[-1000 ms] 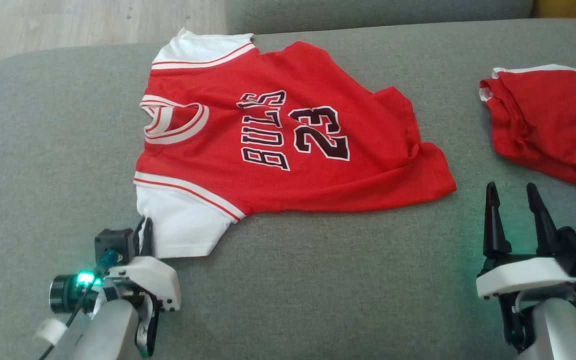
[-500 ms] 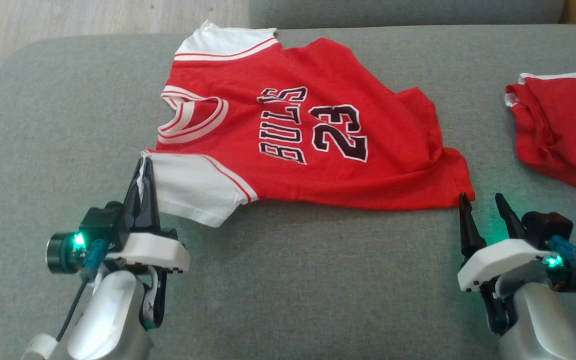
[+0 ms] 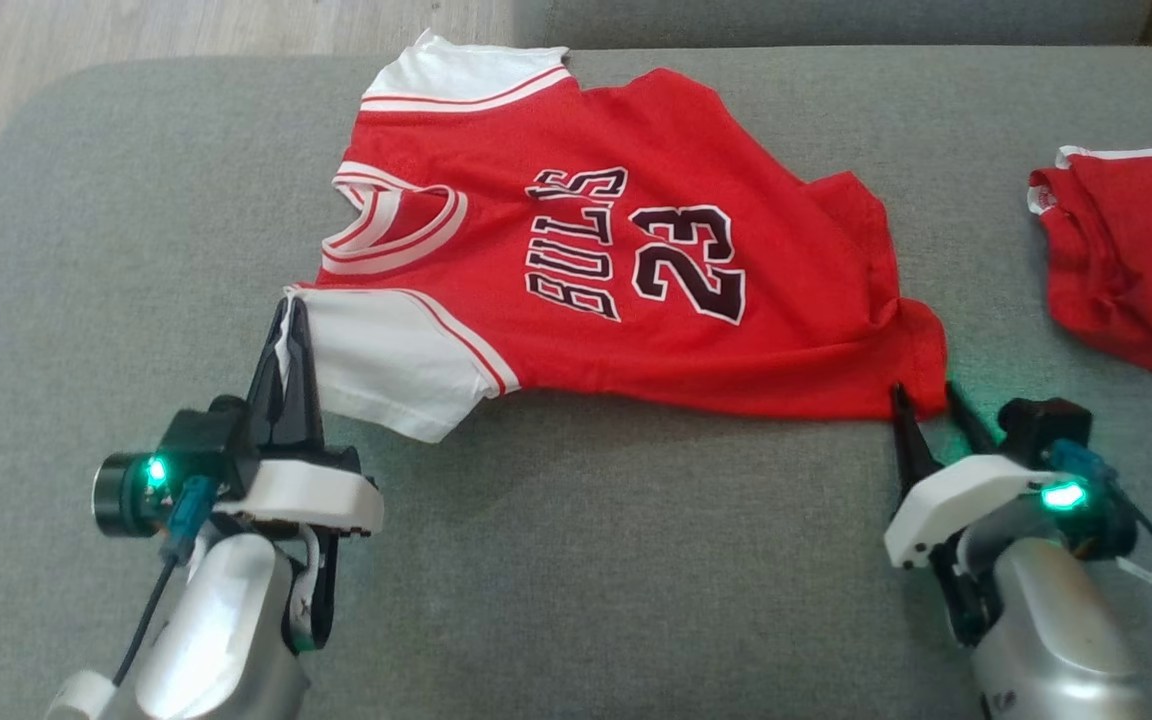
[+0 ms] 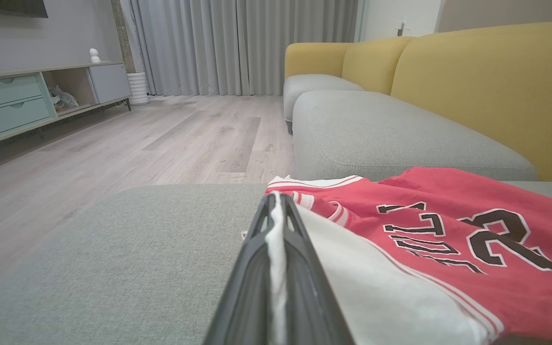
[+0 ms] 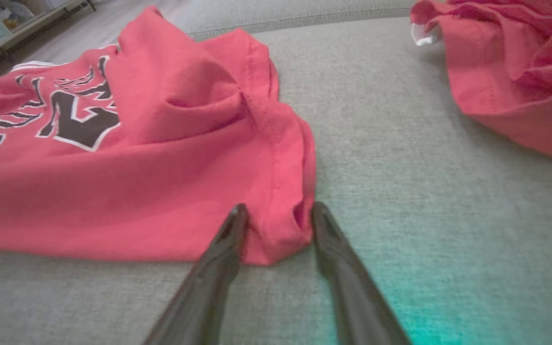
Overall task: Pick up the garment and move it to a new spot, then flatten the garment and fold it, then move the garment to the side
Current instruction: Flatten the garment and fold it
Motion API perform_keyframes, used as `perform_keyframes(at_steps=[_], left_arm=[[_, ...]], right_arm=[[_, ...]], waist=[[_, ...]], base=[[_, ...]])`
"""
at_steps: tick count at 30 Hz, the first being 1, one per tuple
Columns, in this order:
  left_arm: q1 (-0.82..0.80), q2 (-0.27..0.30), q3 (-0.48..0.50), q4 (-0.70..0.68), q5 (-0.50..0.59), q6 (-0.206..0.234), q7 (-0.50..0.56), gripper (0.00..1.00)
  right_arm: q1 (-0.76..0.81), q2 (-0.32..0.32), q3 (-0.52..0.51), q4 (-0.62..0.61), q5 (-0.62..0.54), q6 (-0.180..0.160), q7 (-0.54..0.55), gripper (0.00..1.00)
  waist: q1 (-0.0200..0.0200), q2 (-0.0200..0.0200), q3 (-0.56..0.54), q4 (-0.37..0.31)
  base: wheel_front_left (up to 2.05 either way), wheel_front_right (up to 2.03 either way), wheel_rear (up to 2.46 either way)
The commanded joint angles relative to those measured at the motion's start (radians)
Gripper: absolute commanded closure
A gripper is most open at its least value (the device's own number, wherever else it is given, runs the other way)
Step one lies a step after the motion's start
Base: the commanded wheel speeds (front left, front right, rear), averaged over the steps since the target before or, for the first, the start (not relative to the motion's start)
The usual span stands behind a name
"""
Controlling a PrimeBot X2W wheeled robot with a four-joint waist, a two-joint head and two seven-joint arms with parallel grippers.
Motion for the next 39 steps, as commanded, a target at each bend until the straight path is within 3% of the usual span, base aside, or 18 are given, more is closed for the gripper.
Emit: perform_keyframes(at_steps=[1,7,16,25,33,39], left_arm=[[-0.014,0.019,0.029,-0.032,-0.004,0.009,-0.009,1.00],[-0.005,0.020,0.048,-0.039,-0.042,0.001,-0.002,1.00],[-0.063,0.038,0.082,-0.131,-0.101,-0.031,0.032,1.00],[-0.244,0.048,0.131,-0.324,-0.163,-0.040,0.097,1.00],[-0.302,0.068,0.183,-0.553,-0.202,0.003,0.180,1.00],[-0.307,0.113,0.217,-0.692,-0.229,0.033,0.292,1.00]], right_arm=[[-0.014,0.003,0.042,-0.006,0.008,-0.001,-0.011,1.00],[-0.028,0.003,0.049,-0.048,0.047,-0.001,-0.071,1.00],[-0.067,0.003,0.026,-0.264,0.082,-0.001,-0.094,1.00],[-0.138,-0.015,-0.001,-0.590,0.045,-0.001,0.046,1.00],[-0.131,-0.039,-0.017,-0.854,0.043,-0.001,0.175,1.00],[-0.093,-0.030,-0.035,-1.025,0.039,-0.001,0.273,1.00]], waist=[[-0.0001,0.0000,-0.006,-0.006],[-0.0001,0.0000,-0.041,-0.032],[-0.0001,0.0000,-0.102,-0.064],[-0.0001,0.0000,-0.164,-0.075],[-0.0001,0.0000,-0.195,-0.087],[-0.0001,0.0000,-0.160,-0.098]], base=[[0.00,0.00,0.00],[0.00,0.00,0.00],[0.00,0.00,0.00],[0.00,0.00,0.00],[0.00,0.00,0.00],[0.00,0.00,0.00]])
